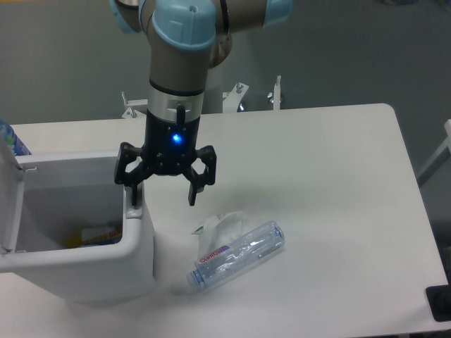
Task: Open the trash can
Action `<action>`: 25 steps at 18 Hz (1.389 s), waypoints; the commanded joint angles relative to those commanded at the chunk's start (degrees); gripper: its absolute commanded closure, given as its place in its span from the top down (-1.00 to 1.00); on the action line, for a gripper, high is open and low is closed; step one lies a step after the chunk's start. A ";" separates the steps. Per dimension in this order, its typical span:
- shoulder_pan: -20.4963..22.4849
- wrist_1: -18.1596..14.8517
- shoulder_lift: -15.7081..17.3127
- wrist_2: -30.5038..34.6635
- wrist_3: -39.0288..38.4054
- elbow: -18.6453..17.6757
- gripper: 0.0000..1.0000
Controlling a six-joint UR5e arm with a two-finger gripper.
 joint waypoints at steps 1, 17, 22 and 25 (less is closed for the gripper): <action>0.09 0.00 -0.09 0.00 0.09 1.14 1.00; 17.92 0.00 0.44 5.80 3.42 11.43 1.00; 21.70 -0.70 0.61 5.89 15.27 10.21 1.00; 23.02 -2.01 1.14 7.29 23.79 8.62 1.00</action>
